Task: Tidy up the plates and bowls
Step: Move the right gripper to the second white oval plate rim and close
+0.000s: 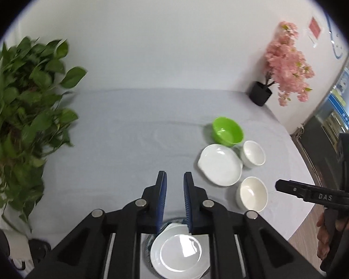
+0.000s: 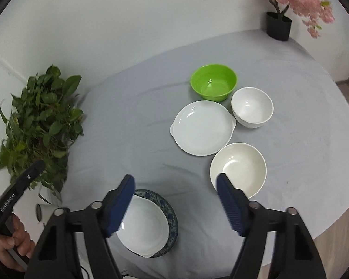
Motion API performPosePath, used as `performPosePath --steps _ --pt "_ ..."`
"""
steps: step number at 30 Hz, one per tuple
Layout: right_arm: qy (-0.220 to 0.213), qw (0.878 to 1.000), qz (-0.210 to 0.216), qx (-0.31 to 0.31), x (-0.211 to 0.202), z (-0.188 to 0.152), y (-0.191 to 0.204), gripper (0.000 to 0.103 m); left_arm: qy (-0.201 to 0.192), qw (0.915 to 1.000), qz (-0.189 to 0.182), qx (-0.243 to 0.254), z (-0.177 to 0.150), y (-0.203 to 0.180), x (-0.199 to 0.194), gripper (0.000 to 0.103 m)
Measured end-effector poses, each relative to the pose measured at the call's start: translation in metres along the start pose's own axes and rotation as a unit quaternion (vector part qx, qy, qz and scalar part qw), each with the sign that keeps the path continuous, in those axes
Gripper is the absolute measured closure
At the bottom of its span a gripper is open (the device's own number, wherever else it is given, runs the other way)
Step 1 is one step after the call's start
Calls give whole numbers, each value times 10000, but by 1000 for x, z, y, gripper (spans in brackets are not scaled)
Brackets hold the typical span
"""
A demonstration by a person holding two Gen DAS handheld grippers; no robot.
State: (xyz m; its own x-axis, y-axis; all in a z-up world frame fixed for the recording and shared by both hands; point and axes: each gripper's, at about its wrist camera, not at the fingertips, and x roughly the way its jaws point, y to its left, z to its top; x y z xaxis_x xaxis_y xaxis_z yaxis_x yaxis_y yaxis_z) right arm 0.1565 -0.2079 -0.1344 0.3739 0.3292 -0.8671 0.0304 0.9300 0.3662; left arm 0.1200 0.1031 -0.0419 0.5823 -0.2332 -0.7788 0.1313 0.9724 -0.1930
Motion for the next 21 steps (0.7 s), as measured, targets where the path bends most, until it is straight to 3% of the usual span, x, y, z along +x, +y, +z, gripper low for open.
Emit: performPosePath --steps 1,2,3,5,11,16,21 --pt "15 9999 91 89 -1 4 -6 33 61 9999 43 67 2 -8 5 60" --pt "15 9997 172 151 -2 7 -12 28 141 9998 113 99 5 -14 10 18" --pt "-22 9996 210 212 -2 10 -16 13 219 9994 269 95 10 -18 17 3" --pt "-225 9989 92 401 -4 17 -29 0 248 9989 376 113 15 -28 24 3" --pt "-82 9967 26 802 20 42 -71 0 599 9974 277 278 38 -37 65 3" --pt "108 9953 39 967 54 63 -99 0 1092 9931 -423 77 59 -44 115 3" --pt "478 9926 58 1111 102 86 -120 0 1692 9829 -731 -40 73 -58 184 3"
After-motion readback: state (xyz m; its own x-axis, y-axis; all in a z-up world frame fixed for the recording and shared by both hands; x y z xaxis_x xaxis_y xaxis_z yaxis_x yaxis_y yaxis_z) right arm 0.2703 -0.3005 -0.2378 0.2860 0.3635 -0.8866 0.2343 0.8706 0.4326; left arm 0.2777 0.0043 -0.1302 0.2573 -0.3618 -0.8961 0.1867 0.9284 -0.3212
